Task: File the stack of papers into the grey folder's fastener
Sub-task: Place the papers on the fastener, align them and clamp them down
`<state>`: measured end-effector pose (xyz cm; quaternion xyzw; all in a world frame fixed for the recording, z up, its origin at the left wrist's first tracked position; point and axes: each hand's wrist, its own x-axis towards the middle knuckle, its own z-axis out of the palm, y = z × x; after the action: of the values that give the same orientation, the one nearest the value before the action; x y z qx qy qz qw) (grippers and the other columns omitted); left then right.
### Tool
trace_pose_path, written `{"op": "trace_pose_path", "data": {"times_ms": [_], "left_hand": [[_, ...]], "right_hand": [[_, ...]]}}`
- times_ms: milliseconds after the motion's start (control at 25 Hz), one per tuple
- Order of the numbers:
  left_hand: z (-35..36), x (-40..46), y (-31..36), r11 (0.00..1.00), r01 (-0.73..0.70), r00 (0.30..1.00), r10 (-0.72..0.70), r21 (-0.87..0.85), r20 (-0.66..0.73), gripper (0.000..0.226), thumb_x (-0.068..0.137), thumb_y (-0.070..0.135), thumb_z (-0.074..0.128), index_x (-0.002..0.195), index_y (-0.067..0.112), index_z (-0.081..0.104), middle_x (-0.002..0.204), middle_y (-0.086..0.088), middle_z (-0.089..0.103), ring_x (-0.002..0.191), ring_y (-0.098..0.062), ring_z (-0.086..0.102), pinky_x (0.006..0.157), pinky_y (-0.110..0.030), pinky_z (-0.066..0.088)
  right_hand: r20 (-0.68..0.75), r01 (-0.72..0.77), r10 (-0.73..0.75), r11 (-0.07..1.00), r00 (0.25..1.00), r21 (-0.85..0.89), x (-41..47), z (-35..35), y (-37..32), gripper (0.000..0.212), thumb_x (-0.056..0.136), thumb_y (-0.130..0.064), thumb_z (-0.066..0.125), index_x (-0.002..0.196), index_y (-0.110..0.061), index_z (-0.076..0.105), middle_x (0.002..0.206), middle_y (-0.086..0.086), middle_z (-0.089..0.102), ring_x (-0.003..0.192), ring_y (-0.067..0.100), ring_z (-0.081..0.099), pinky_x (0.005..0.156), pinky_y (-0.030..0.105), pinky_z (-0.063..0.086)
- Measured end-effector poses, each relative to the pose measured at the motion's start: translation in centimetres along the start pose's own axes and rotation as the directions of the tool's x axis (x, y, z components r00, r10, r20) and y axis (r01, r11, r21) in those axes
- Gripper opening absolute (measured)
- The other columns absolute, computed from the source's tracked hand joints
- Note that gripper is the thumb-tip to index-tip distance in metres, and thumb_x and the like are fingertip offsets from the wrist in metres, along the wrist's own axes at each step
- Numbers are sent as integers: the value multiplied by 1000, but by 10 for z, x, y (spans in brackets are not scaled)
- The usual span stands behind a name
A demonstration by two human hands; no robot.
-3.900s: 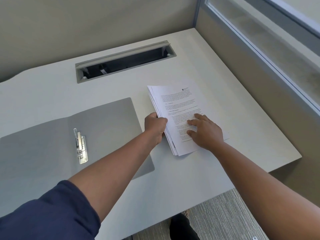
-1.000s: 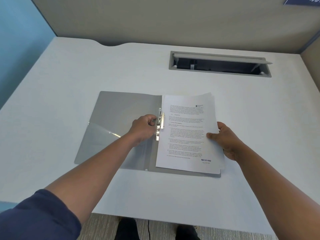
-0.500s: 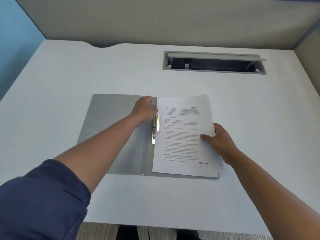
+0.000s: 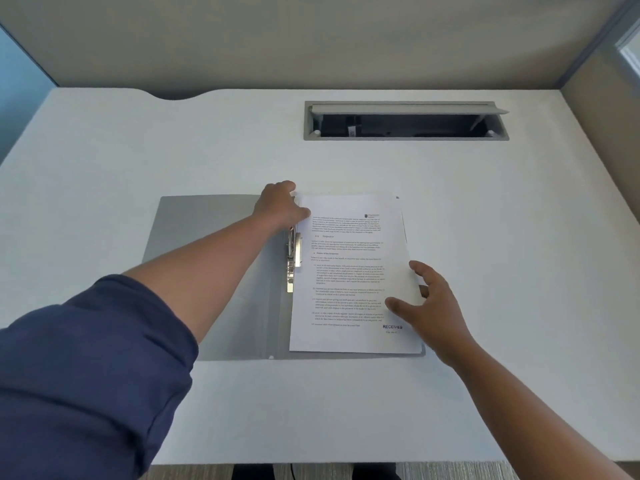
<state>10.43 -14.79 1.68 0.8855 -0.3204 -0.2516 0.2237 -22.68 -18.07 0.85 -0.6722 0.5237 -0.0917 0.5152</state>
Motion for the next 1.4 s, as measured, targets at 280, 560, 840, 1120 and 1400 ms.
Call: {"op": "trace_pose_path", "data": {"times_ms": [280,560,840,1120,1400], "left_hand": [[8,8,-3,989,-55,998,52,136,24,63,85,31,72,144,18,53,148,-8,49,134,-25,50,106,-40,46],[11,10,4,987,-57,996,46,152,71,52,91,15,60,142,23,55,146,-8,39,117,-31,61,100,-38,51],[8,13,12,985,-91,996,87,150,34,44,89,14,65,133,11,61,138,-9,56,119,-28,59,90,-30,49],[10,11,13,981,-139,990,136,137,30,36,86,20,71,122,13,66,133,-11,55,112,-26,59,86,-30,48],[7,11,9,994,-78,996,74,75,58,36,87,13,69,122,13,67,131,-7,59,116,-24,60,81,-28,48]], "right_hand": [[328,229,-116,915,938,-331,-25,-15,15,119,66,-41,90,155,-43,12,161,-25,-16,146,-5,1,117,27,18],[378,308,-141,849,915,-430,-25,-15,25,112,77,-32,81,157,-38,3,160,-19,-29,149,0,-9,119,26,13],[315,320,-181,820,932,-474,-29,-11,24,95,82,-28,72,158,-27,14,165,-12,-16,149,7,-2,117,27,18],[309,334,-194,794,931,-508,-32,-8,26,97,80,-35,74,157,-26,17,164,-9,-19,149,11,-3,117,32,23],[308,426,-303,743,902,-516,-34,-6,30,82,79,-25,70,153,-27,32,166,-11,-9,149,13,0,112,30,31]]}}
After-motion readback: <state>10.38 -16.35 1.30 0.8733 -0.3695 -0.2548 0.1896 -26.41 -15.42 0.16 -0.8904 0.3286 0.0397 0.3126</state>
